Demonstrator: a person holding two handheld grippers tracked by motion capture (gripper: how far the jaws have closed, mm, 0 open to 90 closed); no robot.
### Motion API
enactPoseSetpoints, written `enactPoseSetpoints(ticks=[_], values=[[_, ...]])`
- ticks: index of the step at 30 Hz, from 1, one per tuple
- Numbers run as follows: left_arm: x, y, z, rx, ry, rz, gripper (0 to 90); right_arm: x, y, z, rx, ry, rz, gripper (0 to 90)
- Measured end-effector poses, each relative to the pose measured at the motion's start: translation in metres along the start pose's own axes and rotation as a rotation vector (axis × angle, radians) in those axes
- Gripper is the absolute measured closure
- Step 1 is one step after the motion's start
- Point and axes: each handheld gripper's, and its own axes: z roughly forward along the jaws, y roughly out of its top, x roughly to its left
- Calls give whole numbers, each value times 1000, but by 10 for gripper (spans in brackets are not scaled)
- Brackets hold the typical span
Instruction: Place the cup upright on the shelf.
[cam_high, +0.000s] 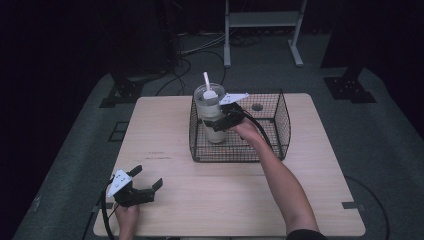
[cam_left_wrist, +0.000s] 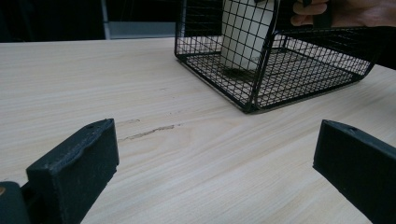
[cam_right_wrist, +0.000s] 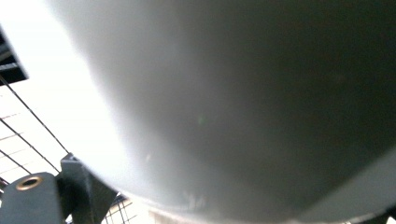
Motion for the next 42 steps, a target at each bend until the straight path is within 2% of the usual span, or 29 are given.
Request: enactPoseSetpoints(ticks=[6,9,19,21,26,34,42], values=[[0,0,0,1,0,0,0,-1,0,4,39,6,-14,93],[0,0,0,1,0,0,0,-2,-2,6,52,6,-3,93],[0,0,0,0,0,1,0,-9,-7,3,41,29,6,92],[0,0,0,3,2,0,0,-10,-8,2,37,34,-14,92],[0,0,0,8,3,5,0,-13,-10,-1,36,43,-6,91],[-1,0,1,8,2,3,0,-16,-13,-3,30,55,-23,90],[-1,0,0,4,-1,2,0,-18,-14,-8,55,63,-27,84]])
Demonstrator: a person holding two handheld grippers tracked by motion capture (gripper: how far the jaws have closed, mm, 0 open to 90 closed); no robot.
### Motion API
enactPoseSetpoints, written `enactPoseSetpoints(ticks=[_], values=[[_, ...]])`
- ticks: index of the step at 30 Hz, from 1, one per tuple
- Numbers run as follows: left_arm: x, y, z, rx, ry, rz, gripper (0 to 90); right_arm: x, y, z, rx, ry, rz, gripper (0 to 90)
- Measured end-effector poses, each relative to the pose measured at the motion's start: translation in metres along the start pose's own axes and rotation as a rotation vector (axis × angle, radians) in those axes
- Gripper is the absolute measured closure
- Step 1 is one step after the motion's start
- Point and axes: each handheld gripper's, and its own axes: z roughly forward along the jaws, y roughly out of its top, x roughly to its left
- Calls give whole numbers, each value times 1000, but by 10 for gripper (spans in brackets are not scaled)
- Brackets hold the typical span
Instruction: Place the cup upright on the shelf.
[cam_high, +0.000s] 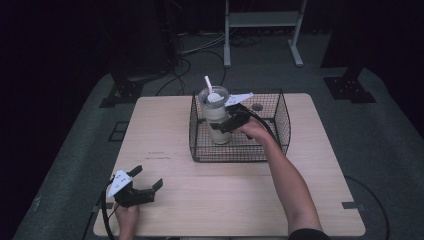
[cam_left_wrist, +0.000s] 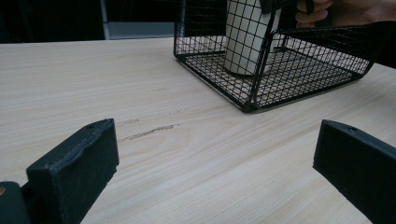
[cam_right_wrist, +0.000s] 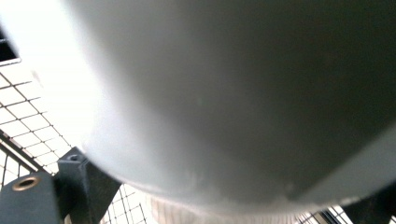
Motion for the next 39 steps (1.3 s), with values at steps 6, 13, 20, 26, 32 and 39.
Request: enactPoseSetpoints(ticks=[6,13,20,26,32,39], values=[[0,0,0,4,2,5,0,-2,-2,-6,6,-4,-2,84],[0,0,1,4,2,5,0,-2,-5,-13,13,-6,-5,84],[-1,0,1,4,3,5,0,-1,-5,-19,20,-5,-8,85],[-1,0,1,6,5,7,0,-1,-8,-24,7,-14,1,87],[-1,0,1,7,6,8,0,0,-10,-28,10,-26,-4,89],[-1,0,1,9,6,11,0,0,-8,-34,13,-32,1,88]])
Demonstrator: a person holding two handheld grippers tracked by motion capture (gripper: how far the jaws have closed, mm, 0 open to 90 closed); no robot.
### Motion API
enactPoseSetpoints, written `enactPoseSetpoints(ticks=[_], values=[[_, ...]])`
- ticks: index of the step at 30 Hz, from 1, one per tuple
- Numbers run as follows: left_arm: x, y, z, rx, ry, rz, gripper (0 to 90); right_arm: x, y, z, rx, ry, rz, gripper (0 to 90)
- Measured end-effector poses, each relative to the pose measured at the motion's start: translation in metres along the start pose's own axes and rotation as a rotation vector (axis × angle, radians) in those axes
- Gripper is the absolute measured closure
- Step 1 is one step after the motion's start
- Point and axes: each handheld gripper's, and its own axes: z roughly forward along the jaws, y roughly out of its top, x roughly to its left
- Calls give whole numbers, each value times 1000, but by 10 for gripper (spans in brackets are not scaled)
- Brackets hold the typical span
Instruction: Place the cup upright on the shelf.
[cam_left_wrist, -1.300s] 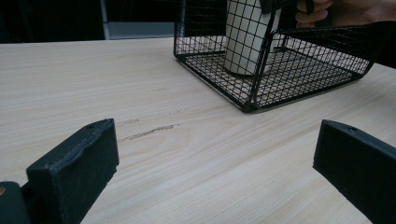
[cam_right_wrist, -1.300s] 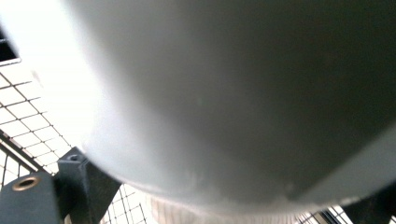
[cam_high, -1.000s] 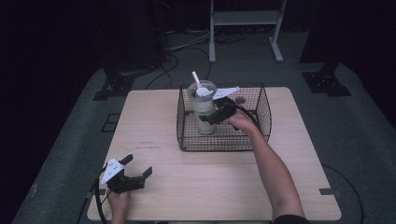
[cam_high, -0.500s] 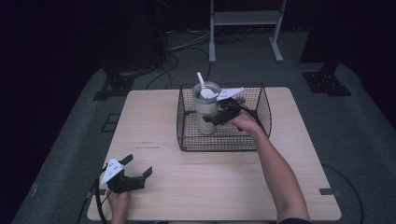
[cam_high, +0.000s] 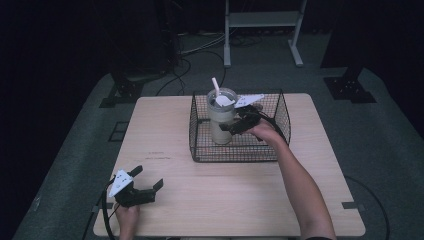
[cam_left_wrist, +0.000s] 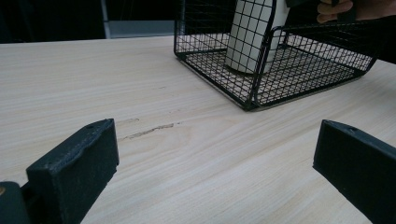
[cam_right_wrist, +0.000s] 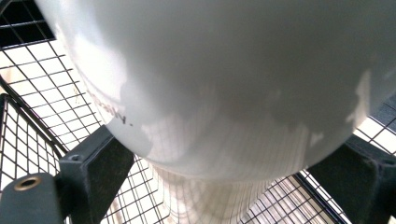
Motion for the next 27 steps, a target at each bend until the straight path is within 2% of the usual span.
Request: enactPoseSetpoints(ticks=[11,17,27], values=[[0,0,0,2,0,2,0,3,2,-15,22,-33,-3,89],[-1,0,0,1,0,6,0,5,1,-24,32,-45,20,89],[-1,0,0,3,2,7,0,7,5,-42,19,-65,60,88]])
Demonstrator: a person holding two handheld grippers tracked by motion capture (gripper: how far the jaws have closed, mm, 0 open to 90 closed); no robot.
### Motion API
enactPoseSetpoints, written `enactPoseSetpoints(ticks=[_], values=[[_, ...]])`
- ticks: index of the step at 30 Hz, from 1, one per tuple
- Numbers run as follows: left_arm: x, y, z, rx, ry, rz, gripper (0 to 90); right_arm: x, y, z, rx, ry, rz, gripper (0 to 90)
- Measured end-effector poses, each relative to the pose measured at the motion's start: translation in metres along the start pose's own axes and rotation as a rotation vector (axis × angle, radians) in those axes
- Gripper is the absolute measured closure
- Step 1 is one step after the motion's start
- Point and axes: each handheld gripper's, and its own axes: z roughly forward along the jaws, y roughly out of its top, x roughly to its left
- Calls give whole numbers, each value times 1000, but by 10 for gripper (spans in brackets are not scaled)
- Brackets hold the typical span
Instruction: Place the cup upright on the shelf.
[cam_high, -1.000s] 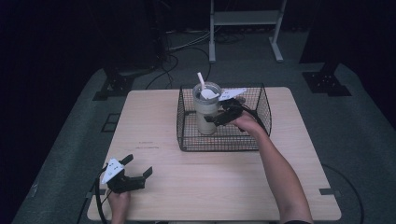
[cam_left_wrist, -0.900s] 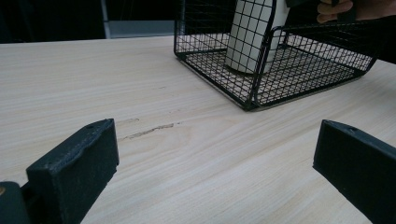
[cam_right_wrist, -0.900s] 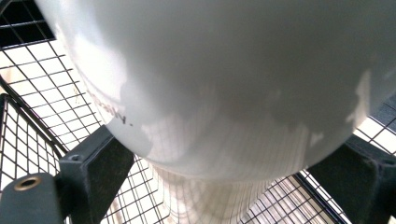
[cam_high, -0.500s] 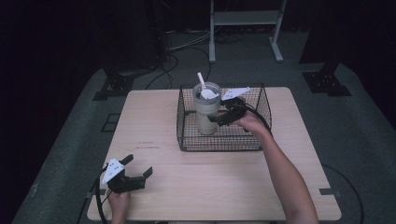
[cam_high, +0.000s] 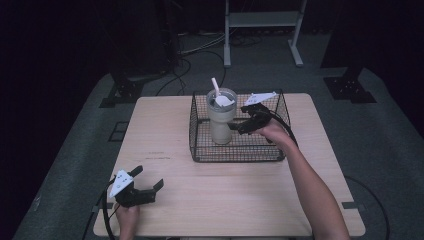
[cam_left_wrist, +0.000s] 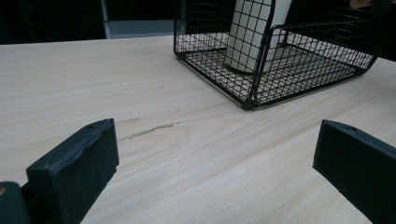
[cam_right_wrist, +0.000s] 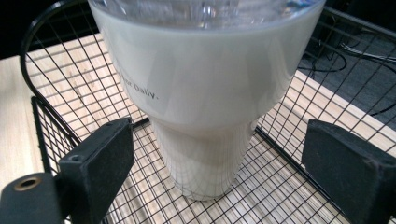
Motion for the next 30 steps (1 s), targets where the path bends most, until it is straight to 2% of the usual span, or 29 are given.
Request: enactPoseSetpoints(ticks=[20,30], values=[[0,0,0,2,1,2,0,8,5,-37,-14,-23,-2,89],[-1,0,1,3,2,5,0,11,-1,-55,-24,-20,-3,89]])
